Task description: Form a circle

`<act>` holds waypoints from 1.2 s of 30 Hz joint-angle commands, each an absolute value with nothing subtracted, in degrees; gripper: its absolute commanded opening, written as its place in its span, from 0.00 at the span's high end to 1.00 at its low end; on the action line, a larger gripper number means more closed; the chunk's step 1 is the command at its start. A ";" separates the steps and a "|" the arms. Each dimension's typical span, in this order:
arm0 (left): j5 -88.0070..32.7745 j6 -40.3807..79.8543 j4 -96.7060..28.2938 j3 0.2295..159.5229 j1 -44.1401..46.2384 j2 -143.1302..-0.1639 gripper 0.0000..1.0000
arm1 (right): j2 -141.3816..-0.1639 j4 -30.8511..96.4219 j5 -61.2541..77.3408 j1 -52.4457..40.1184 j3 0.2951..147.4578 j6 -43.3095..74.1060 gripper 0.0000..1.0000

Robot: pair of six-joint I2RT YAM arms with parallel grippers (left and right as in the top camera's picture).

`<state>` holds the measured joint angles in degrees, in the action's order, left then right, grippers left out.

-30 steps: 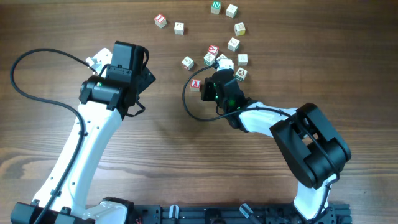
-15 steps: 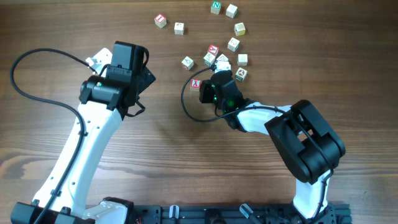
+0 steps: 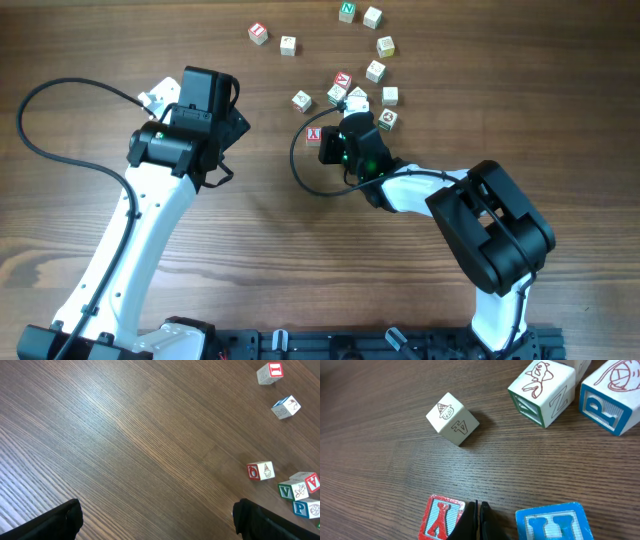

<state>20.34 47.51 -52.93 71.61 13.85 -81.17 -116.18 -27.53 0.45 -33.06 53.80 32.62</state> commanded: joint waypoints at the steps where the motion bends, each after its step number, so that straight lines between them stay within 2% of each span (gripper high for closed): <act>1: 21.50 48.05 -52.82 71.79 13.61 -81.58 0.00 | -117.03 -28.51 1.54 -33.12 54.76 30.52 0.95; 12: 21.52 48.05 -52.82 71.79 13.61 -81.58 0.00 | -115.07 -29.28 0.08 -32.88 55.20 28.42 0.95; 18: 21.52 48.05 -52.82 71.79 13.61 -81.58 0.00 | -104.36 -19.03 -2.96 -29.36 55.29 28.42 0.95; 24: 21.50 48.05 -52.82 71.79 13.61 -81.58 0.00 | -104.71 -14.50 -2.55 -26.89 55.29 28.40 0.95; 36: 21.50 48.05 -52.82 71.79 13.61 -81.58 0.00 | -110.80 -18.26 2.48 -26.92 55.29 27.57 0.95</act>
